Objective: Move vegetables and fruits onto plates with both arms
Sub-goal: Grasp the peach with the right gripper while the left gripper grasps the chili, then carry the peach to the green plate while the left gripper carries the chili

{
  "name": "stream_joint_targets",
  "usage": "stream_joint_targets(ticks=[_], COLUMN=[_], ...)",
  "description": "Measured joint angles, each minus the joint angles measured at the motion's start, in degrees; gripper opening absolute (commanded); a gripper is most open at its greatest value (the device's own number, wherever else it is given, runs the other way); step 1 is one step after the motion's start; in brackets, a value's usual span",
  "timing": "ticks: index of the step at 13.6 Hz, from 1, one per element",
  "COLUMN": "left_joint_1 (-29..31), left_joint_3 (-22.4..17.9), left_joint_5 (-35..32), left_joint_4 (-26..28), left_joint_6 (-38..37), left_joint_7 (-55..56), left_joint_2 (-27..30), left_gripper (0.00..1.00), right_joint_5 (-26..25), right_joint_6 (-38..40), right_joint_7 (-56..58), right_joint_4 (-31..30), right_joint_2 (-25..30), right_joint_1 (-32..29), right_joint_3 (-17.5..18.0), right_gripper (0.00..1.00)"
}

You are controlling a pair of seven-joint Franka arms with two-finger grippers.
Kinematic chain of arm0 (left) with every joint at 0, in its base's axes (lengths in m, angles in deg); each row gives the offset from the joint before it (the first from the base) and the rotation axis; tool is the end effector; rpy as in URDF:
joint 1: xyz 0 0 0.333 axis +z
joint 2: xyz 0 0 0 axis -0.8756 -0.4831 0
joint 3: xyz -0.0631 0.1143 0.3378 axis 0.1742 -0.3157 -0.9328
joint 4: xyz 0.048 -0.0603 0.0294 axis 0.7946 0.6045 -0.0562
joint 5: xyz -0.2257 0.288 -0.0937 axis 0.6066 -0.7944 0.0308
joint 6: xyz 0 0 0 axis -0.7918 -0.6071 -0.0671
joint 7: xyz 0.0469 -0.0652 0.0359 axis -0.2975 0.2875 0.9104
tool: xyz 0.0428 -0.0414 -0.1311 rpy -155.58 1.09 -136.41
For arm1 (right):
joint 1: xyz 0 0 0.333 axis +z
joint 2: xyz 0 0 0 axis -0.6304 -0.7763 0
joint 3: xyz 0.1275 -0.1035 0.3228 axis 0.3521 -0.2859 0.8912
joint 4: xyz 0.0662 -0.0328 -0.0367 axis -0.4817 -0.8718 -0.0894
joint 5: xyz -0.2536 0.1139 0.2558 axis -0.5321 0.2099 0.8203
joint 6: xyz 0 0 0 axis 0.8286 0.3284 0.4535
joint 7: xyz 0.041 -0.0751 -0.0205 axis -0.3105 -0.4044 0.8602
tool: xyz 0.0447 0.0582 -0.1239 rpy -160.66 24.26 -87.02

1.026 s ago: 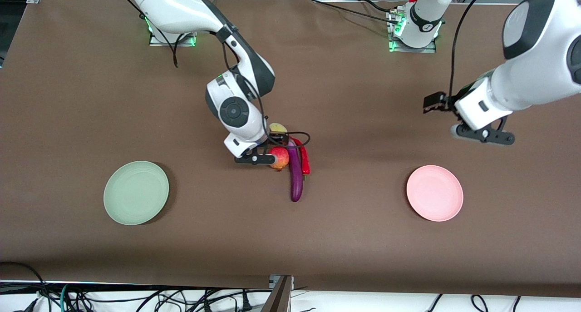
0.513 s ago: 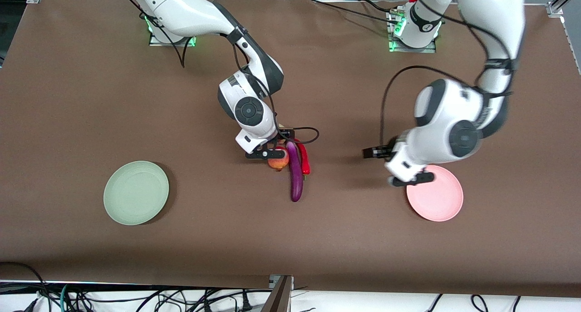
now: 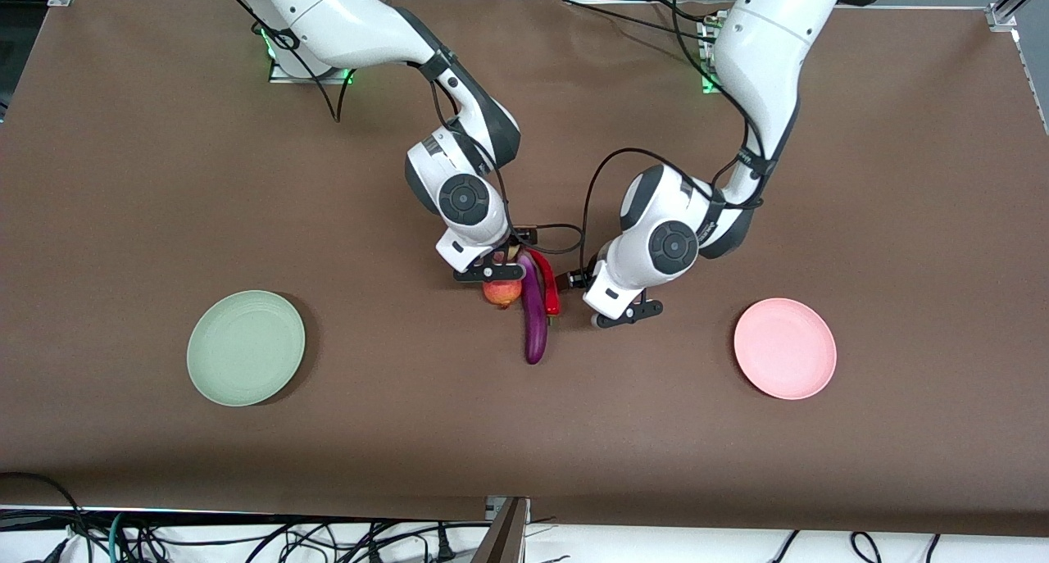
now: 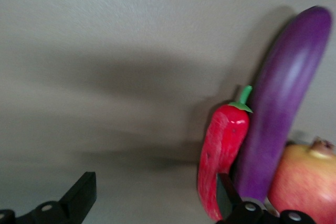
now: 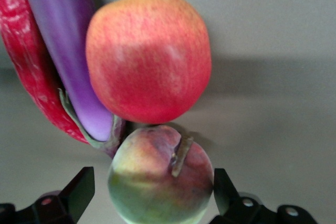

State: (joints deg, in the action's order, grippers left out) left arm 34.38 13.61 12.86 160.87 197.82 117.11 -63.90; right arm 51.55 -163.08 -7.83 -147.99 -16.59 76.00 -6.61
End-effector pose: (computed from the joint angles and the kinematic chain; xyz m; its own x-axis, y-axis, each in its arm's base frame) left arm 0.6075 -0.3816 0.2101 0.9363 0.2587 -0.2375 0.3086 -0.9290 0.2044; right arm 0.5360 0.4773 0.2126 0.9835 0.0282 -0.1785 0.0148 -0.9970 -0.0763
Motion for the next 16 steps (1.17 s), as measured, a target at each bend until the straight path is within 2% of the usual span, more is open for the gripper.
stream_joint_targets(ticks=[1,2,4,6,8,10,12,16], left_joint_1=[-0.31,-0.57,-0.96,-1.66,-2.39,-2.73,-2.79,-2.91], left_joint_3=[0.0,0.0,-0.01,0.0,-0.01,-0.01,-0.01,-0.01], left_joint_5=[0.27,0.41,0.91,1.35,1.38,1.39,1.4,1.42], left_joint_4=[-0.14,-0.26,-0.48,-0.47,-0.48,-0.73,-1.43,-3.04], left_joint_6=[0.3,0.3,0.5,2.06,2.8,3.44,3.53,3.58], left_joint_7=[0.02,0.29,0.82,0.87,1.05,1.06,1.07,1.53], left_joint_2=[-0.46,-0.53,-0.53,-0.75,-1.45,-2.24,-2.51,-2.96], left_gripper=[1.0,1.0,0.99,0.8,0.69,0.67,0.71,0.71], right_joint_5=[0.0,0.04,0.16,0.16,0.14,0.13,0.12,0.03], right_joint_6=[0.03,0.02,0.19,0.19,1.28,6.93,12.96,15.78], right_joint_7=[0.0,0.0,0.0,0.0,0.28,2.53,8.17,27.76], right_joint_4=[-0.14,-0.25,-0.21,-0.12,0.49,2.04,3.36,3.49], right_joint_2=[-0.25,-0.49,-0.4,-0.37,0.27,2.56,5.58,7.21], right_joint_1=[0.0,0.01,0.0,0.0,-0.2,-2.2,-7.16,-19.62], right_joint_3=[-0.02,-0.02,-0.04,-0.22,-1.3,-2.59,-2.96,-3.32], right_gripper=[0.5,0.34,0.22,0.19,0.19,0.19,0.19,0.19])
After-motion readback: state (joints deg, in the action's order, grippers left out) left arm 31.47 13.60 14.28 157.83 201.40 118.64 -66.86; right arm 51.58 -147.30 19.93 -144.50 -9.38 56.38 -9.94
